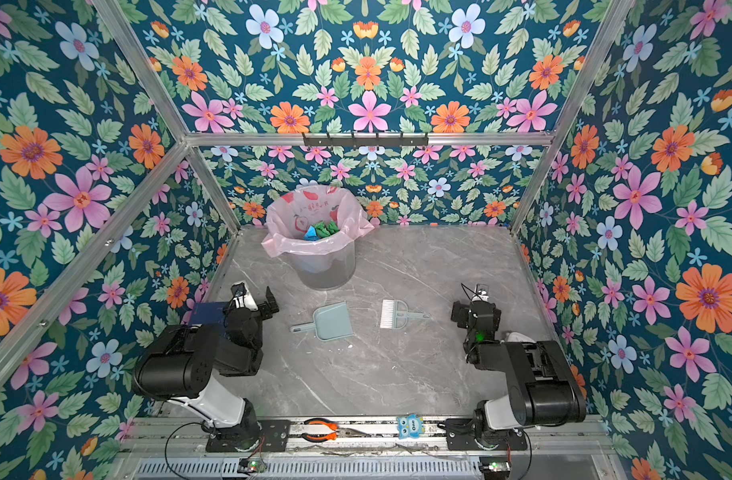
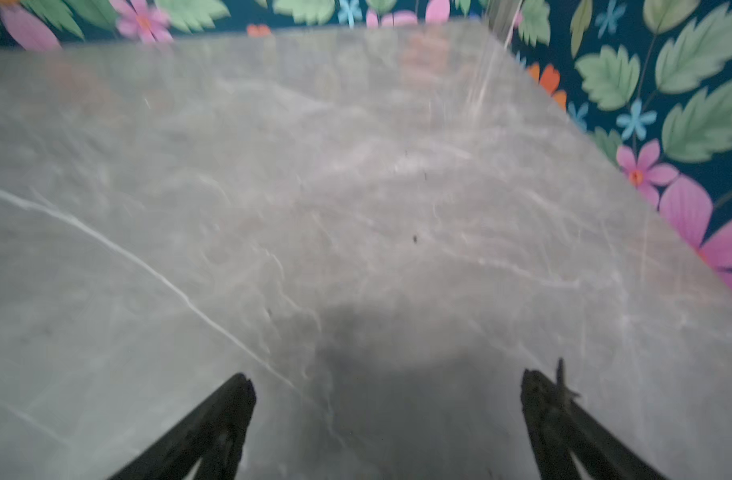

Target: Sweep away the paper scraps from the table

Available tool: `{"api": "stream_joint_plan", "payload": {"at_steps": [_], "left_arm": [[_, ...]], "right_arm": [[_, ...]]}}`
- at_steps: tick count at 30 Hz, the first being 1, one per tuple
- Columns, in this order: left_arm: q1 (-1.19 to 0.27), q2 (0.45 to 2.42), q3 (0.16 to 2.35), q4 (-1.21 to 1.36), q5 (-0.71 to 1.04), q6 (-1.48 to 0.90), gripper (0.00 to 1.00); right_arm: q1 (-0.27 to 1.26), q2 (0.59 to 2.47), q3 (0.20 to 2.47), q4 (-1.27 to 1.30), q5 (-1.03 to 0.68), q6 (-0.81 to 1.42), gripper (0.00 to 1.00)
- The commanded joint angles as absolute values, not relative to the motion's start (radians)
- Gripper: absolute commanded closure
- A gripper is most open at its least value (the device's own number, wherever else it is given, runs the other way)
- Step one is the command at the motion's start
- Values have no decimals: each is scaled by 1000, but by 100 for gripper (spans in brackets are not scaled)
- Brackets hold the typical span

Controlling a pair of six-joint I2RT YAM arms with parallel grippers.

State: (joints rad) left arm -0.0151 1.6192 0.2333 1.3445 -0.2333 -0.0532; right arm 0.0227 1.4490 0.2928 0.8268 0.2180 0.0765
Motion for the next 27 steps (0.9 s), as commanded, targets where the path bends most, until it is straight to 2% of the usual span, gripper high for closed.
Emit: {"api": "stream_joint_plan", "payload": {"at_steps": [1,8,13,27], "left_arm": [[-16,1618,247,1336,-215,-43,0],[-18,1618,257,1318,-190,-33,0],[-17,1620,285,1262,-98,0,0],[-15,1618,286,1261,-94,0,0]], "right_arm": [[19,1437,303,890,192,79,0],[17,1441,300,905,191,76,0],[17,1445,299,914,192,74,0],[17,1442,299,910,192,75,0]]}}
